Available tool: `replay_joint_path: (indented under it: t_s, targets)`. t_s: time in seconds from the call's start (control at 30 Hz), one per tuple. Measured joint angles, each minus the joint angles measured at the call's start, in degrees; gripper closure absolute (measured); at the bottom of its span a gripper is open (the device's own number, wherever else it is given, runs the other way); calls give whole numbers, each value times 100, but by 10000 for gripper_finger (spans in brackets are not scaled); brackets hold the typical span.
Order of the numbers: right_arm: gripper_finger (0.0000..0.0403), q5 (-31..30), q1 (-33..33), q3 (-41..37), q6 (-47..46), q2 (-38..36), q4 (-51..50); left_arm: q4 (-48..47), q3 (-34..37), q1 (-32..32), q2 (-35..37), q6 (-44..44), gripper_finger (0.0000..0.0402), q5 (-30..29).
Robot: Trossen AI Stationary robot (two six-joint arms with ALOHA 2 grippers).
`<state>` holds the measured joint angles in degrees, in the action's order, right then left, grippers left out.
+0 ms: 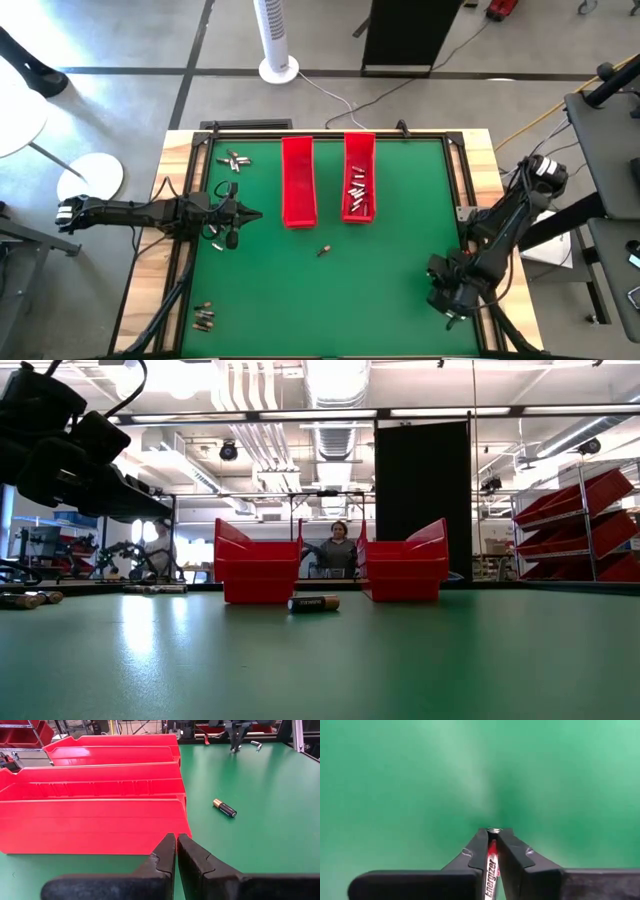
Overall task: Sort batteries
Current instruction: Put the silver battery into the right red bin
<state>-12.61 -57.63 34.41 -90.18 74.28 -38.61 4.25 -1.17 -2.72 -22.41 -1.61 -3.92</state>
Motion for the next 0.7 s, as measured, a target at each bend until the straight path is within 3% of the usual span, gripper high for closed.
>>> replay_joint_path:
  t_s: [0.1,0.33,0.7]
  targets:
    - [383,-323,290,76,462,6,12,0,1,0,0,0,402,0]
    - [393,-388,803,94,1306,246,85,1,2,0,0,0,402,0]
    - [390,-577,579,94,1427,495,319,0,0,0,0,0,402,0]
